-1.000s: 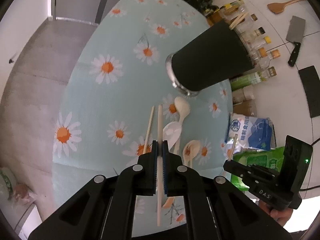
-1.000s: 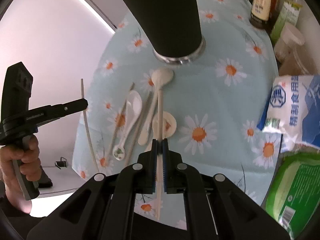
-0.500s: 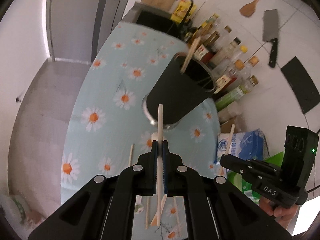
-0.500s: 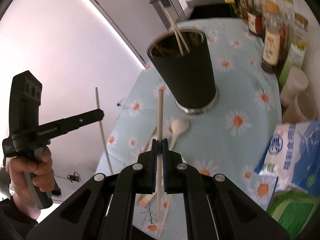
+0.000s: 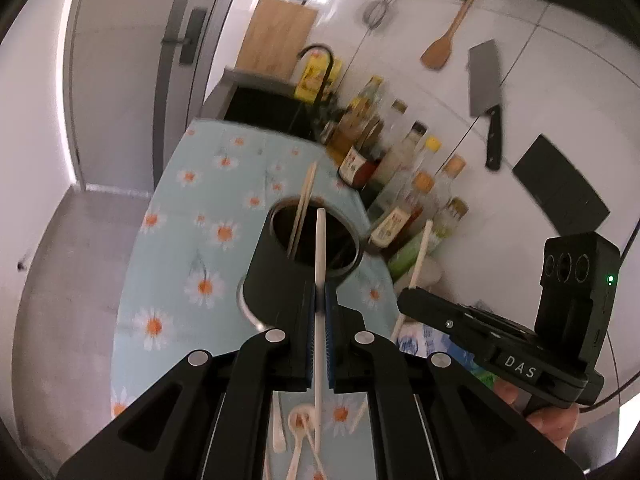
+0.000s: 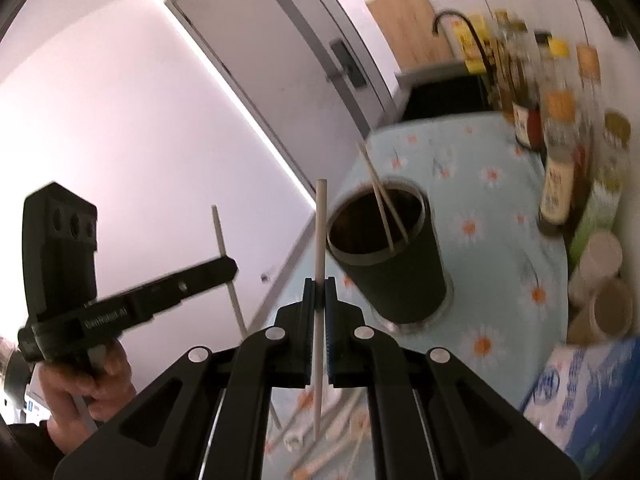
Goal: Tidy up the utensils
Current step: 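Carry both held chopsticks up over the black holder and lower them in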
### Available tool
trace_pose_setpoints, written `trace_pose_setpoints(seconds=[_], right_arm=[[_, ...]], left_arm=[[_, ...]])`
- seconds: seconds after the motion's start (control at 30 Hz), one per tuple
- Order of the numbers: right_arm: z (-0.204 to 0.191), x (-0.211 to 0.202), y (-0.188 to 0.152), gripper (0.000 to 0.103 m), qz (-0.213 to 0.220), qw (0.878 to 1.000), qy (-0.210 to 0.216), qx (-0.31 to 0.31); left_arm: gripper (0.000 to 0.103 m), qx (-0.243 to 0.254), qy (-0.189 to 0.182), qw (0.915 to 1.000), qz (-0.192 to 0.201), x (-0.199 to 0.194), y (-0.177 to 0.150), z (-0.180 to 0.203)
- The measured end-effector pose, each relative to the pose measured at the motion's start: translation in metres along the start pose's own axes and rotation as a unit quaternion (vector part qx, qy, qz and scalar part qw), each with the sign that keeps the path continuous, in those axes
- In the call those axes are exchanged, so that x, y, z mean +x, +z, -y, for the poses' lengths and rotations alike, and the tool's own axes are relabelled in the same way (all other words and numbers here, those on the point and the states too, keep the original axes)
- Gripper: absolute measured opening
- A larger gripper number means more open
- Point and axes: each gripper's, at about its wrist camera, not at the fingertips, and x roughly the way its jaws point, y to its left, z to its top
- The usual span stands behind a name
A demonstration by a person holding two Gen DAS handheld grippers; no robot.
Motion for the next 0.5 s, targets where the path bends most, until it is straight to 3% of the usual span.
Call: trace_pose_setpoints(seconds=[0.23,0.5], right_arm=[[-0.009,-0.016,0.033,0.006,0.101,0.994,-0.033,-0.026],[-0.012,-0.025,0.066,0.006,0.161,0.986,-0.040,-0.033]], left_arm=[[0.003,0.027,-0.014,0.9979,0.057,-0.003,0.029,0.010],[0.003,0.034,-0.033,0.9929,0.110,-0.001,0.060,0.010]])
